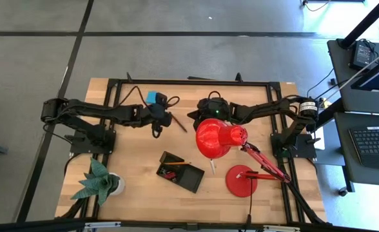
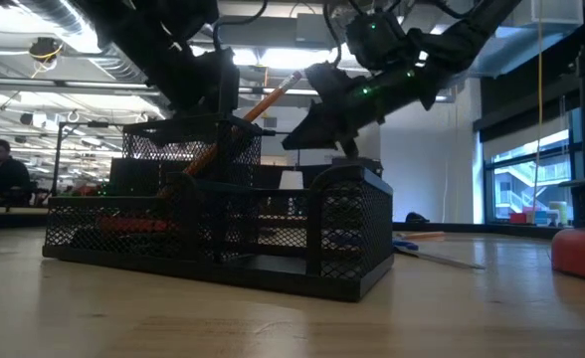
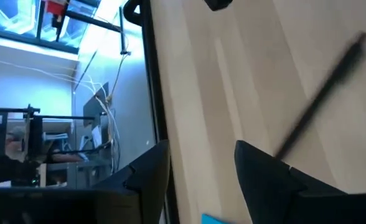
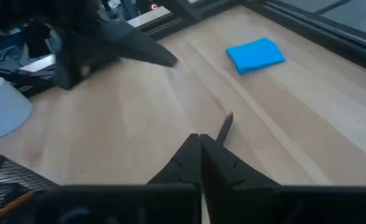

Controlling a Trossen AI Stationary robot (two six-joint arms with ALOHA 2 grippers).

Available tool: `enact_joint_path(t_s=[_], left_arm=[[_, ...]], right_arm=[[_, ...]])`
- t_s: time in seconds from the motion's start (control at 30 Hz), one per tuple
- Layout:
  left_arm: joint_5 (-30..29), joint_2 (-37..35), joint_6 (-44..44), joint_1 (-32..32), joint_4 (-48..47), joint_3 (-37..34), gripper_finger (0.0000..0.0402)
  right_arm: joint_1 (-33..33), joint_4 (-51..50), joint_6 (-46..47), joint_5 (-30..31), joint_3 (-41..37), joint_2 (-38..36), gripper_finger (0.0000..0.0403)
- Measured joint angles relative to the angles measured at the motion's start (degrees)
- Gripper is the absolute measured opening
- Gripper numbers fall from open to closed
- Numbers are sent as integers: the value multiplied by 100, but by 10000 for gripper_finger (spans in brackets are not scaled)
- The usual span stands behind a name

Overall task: Pick and place office supplies into organizer
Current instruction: Put the black ballpen into the desk organizer, then put the black pen into the desk organizer

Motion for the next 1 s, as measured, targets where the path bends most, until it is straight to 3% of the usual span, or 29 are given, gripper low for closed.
enact_joint_path(t_s=[0.7, 1.0], left_arm=[[142, 316, -307, 10, -776, 1, 169], [2082, 316, -756, 10, -964, 128, 169]], right_arm=[[94, -246, -128, 20, 5, -2, 17], [90, -333, -261, 21, 5, -4, 7]])
